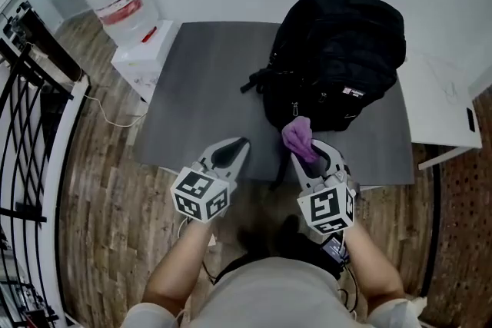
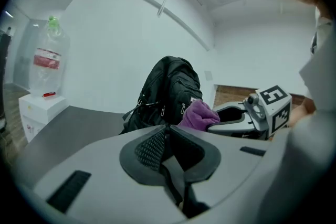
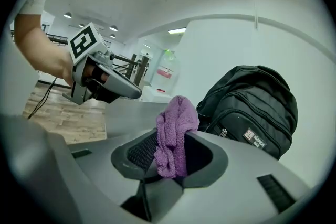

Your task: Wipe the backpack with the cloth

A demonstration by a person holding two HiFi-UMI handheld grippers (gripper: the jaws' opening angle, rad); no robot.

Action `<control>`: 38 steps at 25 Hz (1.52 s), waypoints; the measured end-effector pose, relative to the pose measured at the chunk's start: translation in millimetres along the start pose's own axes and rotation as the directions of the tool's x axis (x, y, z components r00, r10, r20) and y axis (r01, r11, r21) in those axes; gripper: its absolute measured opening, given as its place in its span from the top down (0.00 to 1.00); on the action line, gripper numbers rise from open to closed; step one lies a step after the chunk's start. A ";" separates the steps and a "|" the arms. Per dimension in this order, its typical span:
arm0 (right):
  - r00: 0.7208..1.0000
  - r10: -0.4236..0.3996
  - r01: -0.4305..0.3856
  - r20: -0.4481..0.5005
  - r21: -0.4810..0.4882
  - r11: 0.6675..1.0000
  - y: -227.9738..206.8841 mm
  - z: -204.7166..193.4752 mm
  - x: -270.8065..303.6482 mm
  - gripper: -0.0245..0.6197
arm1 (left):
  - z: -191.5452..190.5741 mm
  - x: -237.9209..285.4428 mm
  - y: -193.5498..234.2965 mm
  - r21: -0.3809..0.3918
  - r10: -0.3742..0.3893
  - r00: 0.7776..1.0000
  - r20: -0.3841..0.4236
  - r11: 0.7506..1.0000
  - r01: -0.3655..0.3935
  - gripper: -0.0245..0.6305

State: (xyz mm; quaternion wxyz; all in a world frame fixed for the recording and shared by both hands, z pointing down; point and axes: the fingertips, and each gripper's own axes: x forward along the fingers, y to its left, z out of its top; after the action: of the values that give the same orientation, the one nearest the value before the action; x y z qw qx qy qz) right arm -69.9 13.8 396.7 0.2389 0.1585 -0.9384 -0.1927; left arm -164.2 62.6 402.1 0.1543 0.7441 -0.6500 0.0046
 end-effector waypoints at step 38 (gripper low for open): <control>0.936 -0.315 0.333 -0.158 0.098 0.938 -57.7 40.8 93.0 0.74 | 50.0 221.2 89.8 -0.527 -0.494 0.868 -0.041 0.749 0.401 0.64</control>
State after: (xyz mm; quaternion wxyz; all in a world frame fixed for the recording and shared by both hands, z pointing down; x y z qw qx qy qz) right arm -156.5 -61.3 374.4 0.2588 0.3388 -0.8904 -0.1595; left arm -226.7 -172.4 420.4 0.3964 0.8084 -0.4136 -0.1354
